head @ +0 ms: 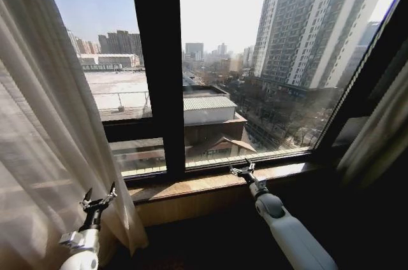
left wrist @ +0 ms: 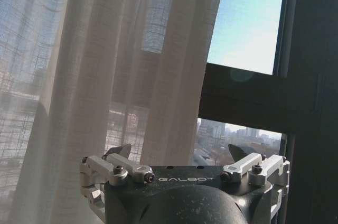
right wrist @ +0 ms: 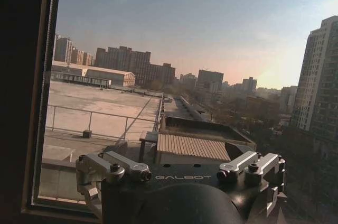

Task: Open the curtains by pulling them apart, changing their state from closed to fully open.

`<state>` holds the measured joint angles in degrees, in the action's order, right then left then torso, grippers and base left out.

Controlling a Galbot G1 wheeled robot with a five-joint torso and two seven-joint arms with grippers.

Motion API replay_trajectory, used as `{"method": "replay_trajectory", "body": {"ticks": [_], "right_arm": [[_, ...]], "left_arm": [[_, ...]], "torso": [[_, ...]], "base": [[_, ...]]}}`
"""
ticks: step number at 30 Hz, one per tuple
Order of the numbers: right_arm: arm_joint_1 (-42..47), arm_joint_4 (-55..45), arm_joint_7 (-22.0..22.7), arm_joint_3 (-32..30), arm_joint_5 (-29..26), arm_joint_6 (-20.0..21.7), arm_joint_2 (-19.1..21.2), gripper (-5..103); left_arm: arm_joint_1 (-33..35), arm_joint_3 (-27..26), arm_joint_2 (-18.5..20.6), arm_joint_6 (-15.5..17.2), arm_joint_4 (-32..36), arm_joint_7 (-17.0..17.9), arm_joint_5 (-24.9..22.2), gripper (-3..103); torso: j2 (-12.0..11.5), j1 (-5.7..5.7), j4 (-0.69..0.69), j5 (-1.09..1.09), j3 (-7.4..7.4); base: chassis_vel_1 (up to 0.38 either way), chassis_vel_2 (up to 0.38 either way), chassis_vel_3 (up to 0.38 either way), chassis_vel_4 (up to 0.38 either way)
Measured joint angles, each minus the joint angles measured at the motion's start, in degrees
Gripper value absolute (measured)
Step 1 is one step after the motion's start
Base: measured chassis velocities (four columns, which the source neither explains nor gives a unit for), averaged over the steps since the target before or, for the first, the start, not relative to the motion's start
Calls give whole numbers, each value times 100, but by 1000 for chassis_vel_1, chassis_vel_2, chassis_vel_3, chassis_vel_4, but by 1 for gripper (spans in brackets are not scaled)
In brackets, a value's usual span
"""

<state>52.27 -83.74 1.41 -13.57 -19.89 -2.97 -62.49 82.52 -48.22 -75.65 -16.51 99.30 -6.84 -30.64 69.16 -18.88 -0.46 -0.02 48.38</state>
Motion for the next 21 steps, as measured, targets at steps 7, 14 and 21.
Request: {"method": "replay_trajectory", "body": {"ticks": [7,14,21], "right_arm": [[0,0,0,-1,0,0,0,100],[0,0,0,-1,0,0,1,100],[0,0,0,-1,0,0,1,100]], "left_arm": [[0,1,0,0,0,-1,0,100],[0,1,0,1,0,-1,0,100],[0,1,0,0,0,-1,0,100]], "torso": [[0,1,0,0,-1],[0,0,0,0,0],[0,0,0,0,0]], "base": [[0,0,0,0],[0,0,0,0],[0,0,0,0]]}}
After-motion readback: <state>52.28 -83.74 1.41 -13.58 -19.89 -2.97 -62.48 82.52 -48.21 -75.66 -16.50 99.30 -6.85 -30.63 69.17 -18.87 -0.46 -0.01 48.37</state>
